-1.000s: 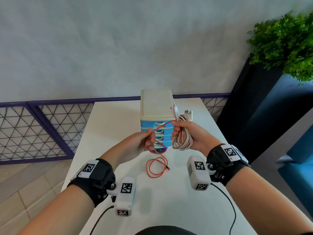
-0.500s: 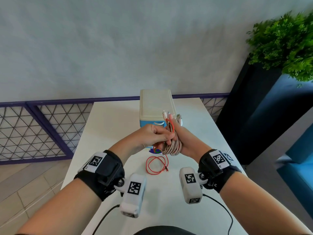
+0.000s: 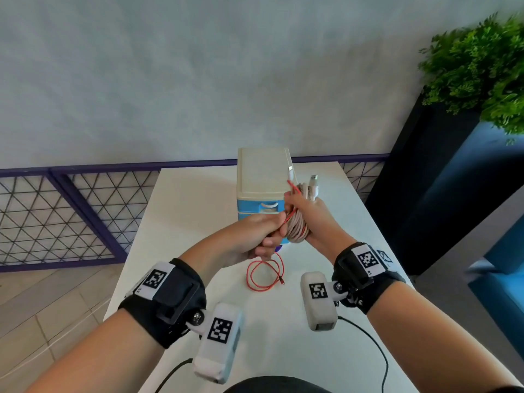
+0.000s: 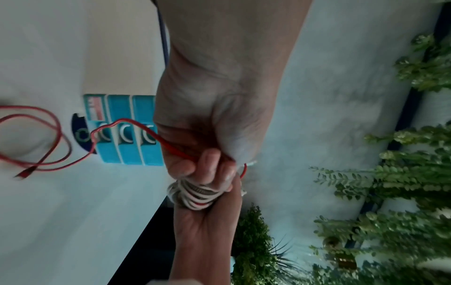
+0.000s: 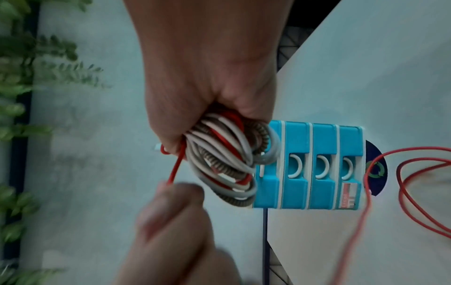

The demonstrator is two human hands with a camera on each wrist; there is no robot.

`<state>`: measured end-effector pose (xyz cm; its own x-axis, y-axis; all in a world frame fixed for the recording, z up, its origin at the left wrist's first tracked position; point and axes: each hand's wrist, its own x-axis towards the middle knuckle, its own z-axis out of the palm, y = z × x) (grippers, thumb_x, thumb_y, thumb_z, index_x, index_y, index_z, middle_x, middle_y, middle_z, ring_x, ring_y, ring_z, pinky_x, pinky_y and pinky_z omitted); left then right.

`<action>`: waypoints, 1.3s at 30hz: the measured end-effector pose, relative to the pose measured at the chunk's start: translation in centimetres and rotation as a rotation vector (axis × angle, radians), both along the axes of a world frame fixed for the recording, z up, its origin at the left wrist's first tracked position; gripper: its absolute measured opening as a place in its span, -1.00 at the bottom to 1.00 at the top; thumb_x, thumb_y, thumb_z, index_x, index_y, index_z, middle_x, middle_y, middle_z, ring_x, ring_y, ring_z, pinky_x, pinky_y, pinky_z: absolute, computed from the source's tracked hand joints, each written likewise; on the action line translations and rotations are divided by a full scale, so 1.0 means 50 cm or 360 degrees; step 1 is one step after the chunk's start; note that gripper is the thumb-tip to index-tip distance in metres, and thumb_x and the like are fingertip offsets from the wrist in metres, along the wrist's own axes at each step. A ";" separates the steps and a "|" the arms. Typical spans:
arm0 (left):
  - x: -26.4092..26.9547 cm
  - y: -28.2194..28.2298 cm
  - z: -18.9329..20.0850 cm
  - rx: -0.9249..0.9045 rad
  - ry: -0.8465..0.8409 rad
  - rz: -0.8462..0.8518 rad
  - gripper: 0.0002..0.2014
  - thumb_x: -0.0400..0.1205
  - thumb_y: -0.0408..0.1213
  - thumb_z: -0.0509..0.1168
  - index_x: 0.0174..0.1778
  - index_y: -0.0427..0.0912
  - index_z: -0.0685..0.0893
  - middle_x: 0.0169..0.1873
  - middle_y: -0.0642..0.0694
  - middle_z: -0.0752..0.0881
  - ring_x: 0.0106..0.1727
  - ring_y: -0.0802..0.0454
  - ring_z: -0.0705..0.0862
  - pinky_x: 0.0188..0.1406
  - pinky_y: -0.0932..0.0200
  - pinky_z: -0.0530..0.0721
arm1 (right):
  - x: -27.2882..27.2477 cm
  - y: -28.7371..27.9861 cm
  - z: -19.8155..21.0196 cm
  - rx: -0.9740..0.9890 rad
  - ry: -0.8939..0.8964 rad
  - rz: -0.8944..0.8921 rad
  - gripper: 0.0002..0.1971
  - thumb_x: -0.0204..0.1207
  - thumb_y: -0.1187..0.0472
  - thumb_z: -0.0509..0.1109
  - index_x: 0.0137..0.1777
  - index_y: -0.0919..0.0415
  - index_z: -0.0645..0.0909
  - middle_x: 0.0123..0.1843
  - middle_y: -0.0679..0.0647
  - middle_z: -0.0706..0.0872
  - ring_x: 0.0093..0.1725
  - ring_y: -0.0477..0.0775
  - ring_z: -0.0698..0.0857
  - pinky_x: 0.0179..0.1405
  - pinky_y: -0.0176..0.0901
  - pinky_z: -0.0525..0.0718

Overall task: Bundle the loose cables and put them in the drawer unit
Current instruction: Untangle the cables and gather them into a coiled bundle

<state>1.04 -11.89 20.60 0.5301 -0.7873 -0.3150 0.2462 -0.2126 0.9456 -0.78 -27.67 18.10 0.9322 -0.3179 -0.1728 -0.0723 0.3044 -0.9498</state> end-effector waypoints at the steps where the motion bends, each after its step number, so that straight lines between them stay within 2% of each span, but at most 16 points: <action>1: -0.003 0.008 -0.007 -0.0041 0.0120 -0.0079 -0.66 0.75 -0.01 0.02 -0.28 -0.08 0.47 -0.61 0.06 0.30 -0.63 0.15 0.19 -0.53 0.25 0.25 | 0.004 -0.006 0.004 0.0149 -0.0036 -0.0048 -0.87 0.55 0.36 0.34 -0.23 0.24 0.55 -0.43 0.09 0.58 -0.41 0.04 0.64 -0.30 -0.06 0.71; 4: -0.006 0.044 -0.040 0.0082 0.0203 -0.0532 -0.70 0.75 -0.05 0.02 -0.17 -0.07 0.56 -0.51 0.03 0.30 -0.51 0.09 0.19 -0.43 0.19 0.27 | 0.008 -0.034 0.016 0.0519 -0.0124 -0.0062 -0.86 0.61 0.35 0.26 -0.19 0.23 0.51 -0.45 0.05 0.54 -0.43 0.01 0.65 -0.25 0.02 0.79; 7: 0.006 0.068 -0.069 0.0427 -0.0091 -0.0731 -0.70 0.77 -0.17 0.02 -0.05 -0.07 0.66 -0.44 0.02 0.38 -0.45 0.11 0.30 -0.37 0.22 0.33 | -0.003 -0.059 0.030 0.0593 -0.0077 0.0038 -0.88 0.62 0.32 0.28 -0.17 0.21 0.52 -0.45 0.04 0.57 -0.42 0.00 0.67 -0.19 0.02 0.79; 10: 0.032 0.056 -0.073 0.0568 -0.0785 -0.0277 -0.78 0.68 -0.28 0.21 -0.22 0.00 0.71 -0.45 0.07 0.54 -0.43 0.21 0.48 -0.31 0.25 0.44 | -0.015 -0.066 0.034 0.0439 0.0098 0.0239 -0.86 0.62 0.33 0.25 -0.18 0.23 0.54 -0.44 0.06 0.62 -0.42 0.01 0.71 -0.11 0.03 0.81; 12: 0.046 0.042 -0.066 0.0482 -0.1060 0.0084 -0.86 0.62 -0.31 0.32 -0.25 -0.06 0.68 -0.41 0.12 0.61 -0.39 0.25 0.54 -0.30 0.37 0.48 | -0.019 -0.061 0.034 0.0333 0.0190 0.0357 -0.85 0.61 0.36 0.22 -0.18 0.26 0.55 -0.44 0.08 0.66 -0.38 0.02 0.74 -0.08 0.05 0.81; 14: 0.048 0.029 -0.055 0.0427 -0.1232 0.0247 -0.88 0.59 -0.32 0.34 -0.24 -0.05 0.69 -0.34 0.18 0.65 -0.40 0.34 0.56 -0.36 0.47 0.47 | -0.025 -0.053 0.034 0.0260 0.0263 0.0441 -0.81 0.60 0.37 0.23 -0.23 0.29 0.59 -0.39 0.11 0.72 -0.25 0.08 0.76 0.07 0.15 0.75; 17: 0.040 0.013 -0.048 0.0358 -0.1341 0.0364 -0.95 0.57 -0.30 0.37 -0.20 -0.10 0.73 -0.35 0.19 0.65 -0.42 0.39 0.54 -0.40 0.45 0.43 | -0.029 -0.038 0.032 0.0203 0.0337 0.0531 -0.73 0.60 0.36 0.25 -0.29 0.28 0.70 -0.23 0.19 0.77 -0.06 0.16 0.75 0.15 0.15 0.67; 19: 0.027 0.001 -0.046 0.0285 -0.1373 0.0459 -0.99 0.54 -0.32 0.41 -0.18 -0.13 0.72 -0.39 0.17 0.62 -0.43 0.34 0.52 -0.42 0.43 0.39 | -0.032 -0.028 0.034 0.0193 0.0379 0.0634 -0.83 0.60 0.34 0.25 -0.11 0.30 0.68 -0.13 0.24 0.77 -0.10 0.17 0.76 0.04 0.11 0.73; 22: 0.018 -0.006 -0.045 0.0186 -0.1385 0.0608 -0.74 0.42 -0.32 0.52 -0.13 -0.15 0.56 -0.31 0.03 0.63 -0.41 0.21 0.49 -0.43 0.43 0.45 | -0.040 -0.018 0.042 0.0241 0.0432 0.0865 -0.84 0.62 0.34 0.22 0.10 0.29 0.60 -0.10 0.29 0.77 -0.15 0.21 0.81 -0.14 0.02 0.80; 24: 0.020 -0.003 -0.045 0.0262 -0.1427 0.0599 -0.62 0.36 -0.21 0.58 -0.14 -0.12 0.47 -0.32 0.03 0.59 -0.38 0.19 0.51 -0.40 0.45 0.47 | -0.046 -0.014 0.047 0.0206 0.0436 0.1008 -0.86 0.63 0.33 0.20 0.05 0.29 0.59 -0.14 0.30 0.71 -0.19 0.20 0.79 -0.12 0.02 0.77; 28: 0.039 0.010 -0.049 0.0687 -0.1412 0.0511 -0.58 0.41 0.14 0.46 -0.28 -0.16 0.55 -0.44 0.01 0.59 -0.42 0.13 0.53 -0.39 0.11 0.48 | -0.045 -0.029 0.036 -0.0101 0.0472 0.0922 -0.81 0.62 0.28 0.25 -0.14 0.35 0.63 -0.31 0.22 0.75 -0.36 0.12 0.76 -0.20 -0.02 0.79; 30: 0.057 0.022 -0.053 0.0750 -0.1194 0.0460 -0.57 0.58 0.15 0.26 -0.39 -0.15 0.59 -0.53 0.02 0.56 -0.48 0.07 0.48 -0.42 0.14 0.43 | -0.039 -0.047 0.023 -0.0014 0.0443 0.0749 -0.86 0.61 0.28 0.28 -0.16 0.31 0.58 -0.36 0.16 0.70 -0.43 0.08 0.71 -0.25 -0.02 0.77; 33: 0.067 0.044 -0.053 0.0324 -0.0109 0.0488 -0.60 0.75 -0.01 0.01 -0.29 -0.13 0.54 -0.63 0.08 0.39 -0.59 0.09 0.27 -0.52 0.23 0.32 | -0.034 -0.070 0.002 0.0203 0.0429 0.0492 -0.93 0.60 0.29 0.30 -0.11 0.25 0.52 -0.38 0.11 0.65 -0.45 0.04 0.68 -0.26 -0.04 0.76; 35: 0.061 0.048 -0.053 0.0064 0.0386 0.0391 -0.72 0.77 -0.22 -0.02 -0.17 -0.11 0.53 -0.56 0.08 0.41 -0.58 0.15 0.28 -0.50 0.29 0.36 | -0.033 -0.071 -0.007 0.0227 0.0421 0.0437 -0.92 0.59 0.26 0.35 -0.11 0.24 0.53 -0.39 0.11 0.64 -0.45 0.04 0.68 -0.26 -0.03 0.76; 37: 0.051 0.034 -0.051 -0.0136 0.0500 0.0378 -0.76 0.73 -0.39 0.02 -0.07 -0.11 0.58 -0.46 0.07 0.50 -0.54 0.19 0.40 -0.48 0.33 0.51 | -0.032 -0.059 -0.011 0.0191 0.0389 0.0415 -0.84 0.57 0.15 0.41 -0.14 0.22 0.57 -0.40 0.10 0.63 -0.46 0.03 0.68 -0.29 -0.03 0.77; 39: 0.040 0.013 -0.043 -0.0220 0.0469 0.0460 -0.79 0.72 -0.39 0.11 -0.05 -0.12 0.66 -0.40 0.07 0.60 -0.50 0.20 0.52 -0.46 0.34 0.60 | -0.030 -0.042 -0.012 0.0122 0.0358 0.0438 -0.74 0.53 0.00 0.44 -0.17 0.19 0.57 -0.40 0.08 0.61 -0.45 0.02 0.66 -0.29 -0.04 0.77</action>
